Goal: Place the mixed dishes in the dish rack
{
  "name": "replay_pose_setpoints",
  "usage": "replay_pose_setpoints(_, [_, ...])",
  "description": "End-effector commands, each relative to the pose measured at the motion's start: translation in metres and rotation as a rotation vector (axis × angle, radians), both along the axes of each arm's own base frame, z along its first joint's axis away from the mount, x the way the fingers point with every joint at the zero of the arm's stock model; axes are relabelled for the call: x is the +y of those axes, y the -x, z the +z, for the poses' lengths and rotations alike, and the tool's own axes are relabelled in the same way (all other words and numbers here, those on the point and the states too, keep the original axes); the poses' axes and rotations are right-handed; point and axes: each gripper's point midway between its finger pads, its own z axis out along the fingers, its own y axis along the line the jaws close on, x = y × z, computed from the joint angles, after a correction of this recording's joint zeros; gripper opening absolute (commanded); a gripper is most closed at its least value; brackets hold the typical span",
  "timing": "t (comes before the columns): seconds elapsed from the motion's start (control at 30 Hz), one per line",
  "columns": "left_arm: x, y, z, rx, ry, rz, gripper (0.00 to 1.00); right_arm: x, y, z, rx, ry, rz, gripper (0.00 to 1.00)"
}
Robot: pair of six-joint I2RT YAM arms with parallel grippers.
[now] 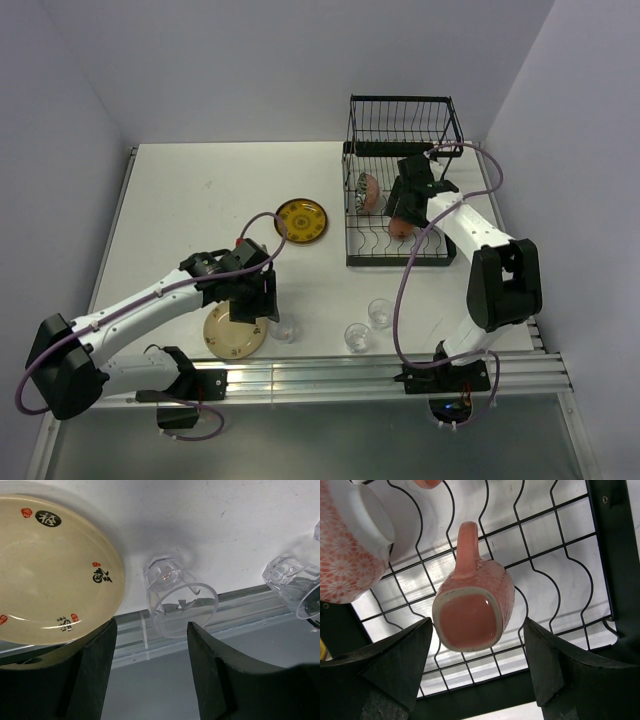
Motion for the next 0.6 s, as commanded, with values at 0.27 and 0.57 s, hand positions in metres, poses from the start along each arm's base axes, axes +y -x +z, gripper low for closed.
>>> replay_pose_setpoints(0.27, [-0.003,0.01,-0.023,0.014,-0.02,-0.006,0.63,0.005,0.008,0.039,-0.116,-0.051,0.003,0.82])
replay_pose_setpoints(0.57, [-0.013,0.009,-0.04,0.035,-0.026,-0.034,0.5,0.017,0.054,0.074,-0.165,-0.139,0.031,0.82])
